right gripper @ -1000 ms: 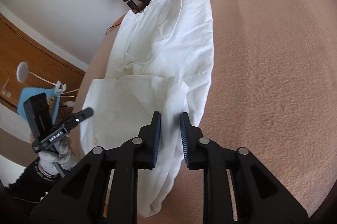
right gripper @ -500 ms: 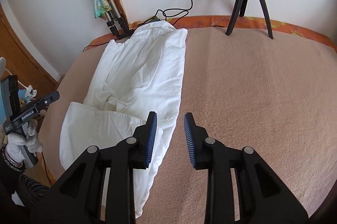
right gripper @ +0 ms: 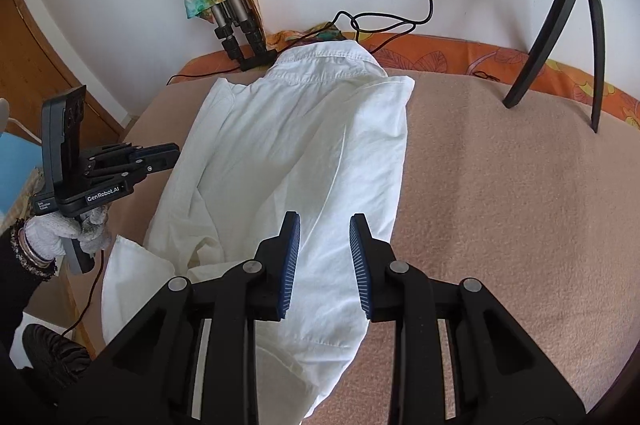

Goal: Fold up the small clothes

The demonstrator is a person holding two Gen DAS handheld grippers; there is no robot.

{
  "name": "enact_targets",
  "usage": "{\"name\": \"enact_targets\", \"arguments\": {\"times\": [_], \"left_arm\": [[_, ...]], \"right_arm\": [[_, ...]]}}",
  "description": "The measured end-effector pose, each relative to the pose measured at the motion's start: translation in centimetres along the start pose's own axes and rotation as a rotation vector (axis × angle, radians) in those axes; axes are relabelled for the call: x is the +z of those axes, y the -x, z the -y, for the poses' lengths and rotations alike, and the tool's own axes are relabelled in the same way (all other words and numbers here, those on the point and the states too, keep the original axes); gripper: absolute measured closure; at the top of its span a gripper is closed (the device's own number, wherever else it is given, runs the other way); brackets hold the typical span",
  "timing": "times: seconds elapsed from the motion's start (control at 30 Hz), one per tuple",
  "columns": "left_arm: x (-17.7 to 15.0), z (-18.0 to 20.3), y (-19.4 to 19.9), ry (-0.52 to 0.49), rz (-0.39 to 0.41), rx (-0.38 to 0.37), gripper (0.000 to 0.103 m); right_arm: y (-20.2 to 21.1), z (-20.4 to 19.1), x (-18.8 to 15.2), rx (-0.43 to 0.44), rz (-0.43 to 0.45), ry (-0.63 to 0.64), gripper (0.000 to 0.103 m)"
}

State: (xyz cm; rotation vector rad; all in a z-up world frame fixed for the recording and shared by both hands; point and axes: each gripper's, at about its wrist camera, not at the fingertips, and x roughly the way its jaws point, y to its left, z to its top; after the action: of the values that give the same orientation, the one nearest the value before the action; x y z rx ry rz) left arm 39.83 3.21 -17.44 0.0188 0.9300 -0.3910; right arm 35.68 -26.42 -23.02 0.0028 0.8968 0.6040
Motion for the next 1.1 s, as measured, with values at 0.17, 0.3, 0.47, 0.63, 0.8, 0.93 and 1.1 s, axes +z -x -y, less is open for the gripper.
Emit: {"name": "enact_targets", "arguments": {"times": [0.17,0.3,0.47,0.63,0.8,0.93,1.1], "left_arm": [[2.0,-1.0,-2.9,-0.007,0.003,0.057,0.089],[3.5,-1.6,-4.0,-0.016,0.015,0.084,0.089],[5.1,-2.5,-4.8,-0.003,0.022,0.149,0.082],[5.6,-4.7,-3.9,0.056,0.032,0.104,0.051],[5.7,-5.2,-4.6,0.041,-0.004,0.111,0.046],[6.2,-4.2,-5.6,-0.005,-0.022,0.098,0.048],[7.0,-2.3,-6.0,-0.076,-0.016,0.062,0.095]], "right_arm": [[-3.4,1.0,1.5,0.006,-0.041,0.017,0.075],[-5.2,2.6,3.2,0.012,-0.038,-0.006,0.075],[-7.2,5.1,5.7,-0.075,-0.030,-0.046,0.075],[-6.9,7.0,7.1,-0.120,0.002,-0.077,0.069],[-7.0,8.2,7.9,-0.033,0.018,-0.100,0.045],[-8.4,7.6,8.3,-0.024,0.006,-0.085,0.045],[-9.6,6.0,9.0,-0.042,-0.001,-0.010,0.056]]}}
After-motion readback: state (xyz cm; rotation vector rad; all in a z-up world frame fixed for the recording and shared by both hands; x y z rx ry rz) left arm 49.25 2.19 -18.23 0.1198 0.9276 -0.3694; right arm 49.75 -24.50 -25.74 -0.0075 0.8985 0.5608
